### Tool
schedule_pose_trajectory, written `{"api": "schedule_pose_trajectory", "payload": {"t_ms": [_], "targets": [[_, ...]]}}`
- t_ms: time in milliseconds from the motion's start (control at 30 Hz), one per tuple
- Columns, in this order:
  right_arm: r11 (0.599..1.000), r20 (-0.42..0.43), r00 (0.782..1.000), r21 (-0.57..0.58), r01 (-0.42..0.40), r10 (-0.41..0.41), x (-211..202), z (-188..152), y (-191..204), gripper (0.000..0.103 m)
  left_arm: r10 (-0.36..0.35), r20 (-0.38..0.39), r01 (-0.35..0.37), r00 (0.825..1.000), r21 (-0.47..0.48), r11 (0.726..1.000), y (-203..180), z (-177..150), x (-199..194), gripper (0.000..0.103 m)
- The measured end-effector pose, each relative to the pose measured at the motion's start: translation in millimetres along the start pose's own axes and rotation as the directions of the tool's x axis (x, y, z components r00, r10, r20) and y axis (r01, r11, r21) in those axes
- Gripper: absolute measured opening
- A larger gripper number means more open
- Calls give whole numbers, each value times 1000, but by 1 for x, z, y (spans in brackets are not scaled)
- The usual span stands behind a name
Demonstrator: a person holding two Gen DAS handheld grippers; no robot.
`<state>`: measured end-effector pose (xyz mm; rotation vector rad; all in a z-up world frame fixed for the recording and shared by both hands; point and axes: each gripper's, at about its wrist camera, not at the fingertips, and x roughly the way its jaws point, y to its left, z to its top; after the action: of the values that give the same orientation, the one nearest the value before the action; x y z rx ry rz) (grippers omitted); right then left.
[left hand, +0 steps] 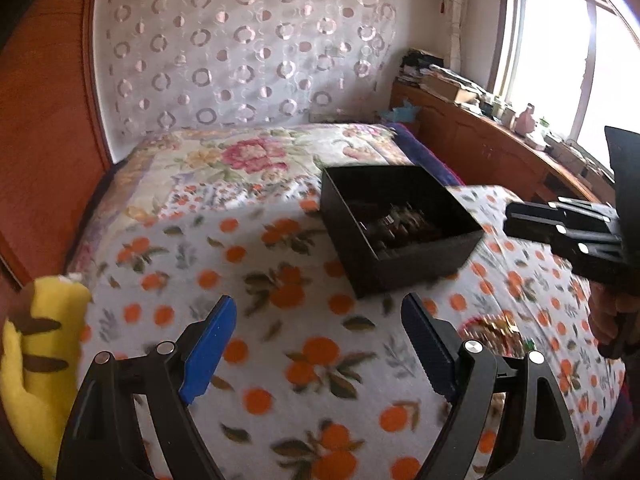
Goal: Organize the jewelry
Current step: 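Lower the brown bead bracelet into the black box and open the right tool, then reach the right tool to the pearls and red string and grasp them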
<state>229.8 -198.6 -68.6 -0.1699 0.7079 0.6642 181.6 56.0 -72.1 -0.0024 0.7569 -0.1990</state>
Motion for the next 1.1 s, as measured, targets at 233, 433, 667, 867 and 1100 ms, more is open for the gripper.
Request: {"api": "schedule_pose_trajectory", "payload": {"t_ms": [233, 433, 667, 867, 1100], "targets": [[999, -66, 997, 14, -31, 31, -4, -46, 10, 32, -23, -68, 26, 997, 35, 999, -22, -30, 4, 81], [996, -93, 992, 32, -80, 83, 6, -52, 22, 27, -31, -80, 33, 996, 29, 999, -28, -41, 0, 82], [997, -148, 987, 45, -58, 64, 27, -52, 27, 15, -36, -88, 41, 995, 63, 997, -38, -46, 1, 89], [996, -174, 983, 78, -41, 54, 36, -50, 20, 15, -47, -102, 54, 994, 66, 996, -42, -50, 3, 89], [994, -160, 983, 87, -74, 87, 32, -51, 18, 8, -61, -105, 68, 993, 67, 995, -47, -52, 3, 89]]}}
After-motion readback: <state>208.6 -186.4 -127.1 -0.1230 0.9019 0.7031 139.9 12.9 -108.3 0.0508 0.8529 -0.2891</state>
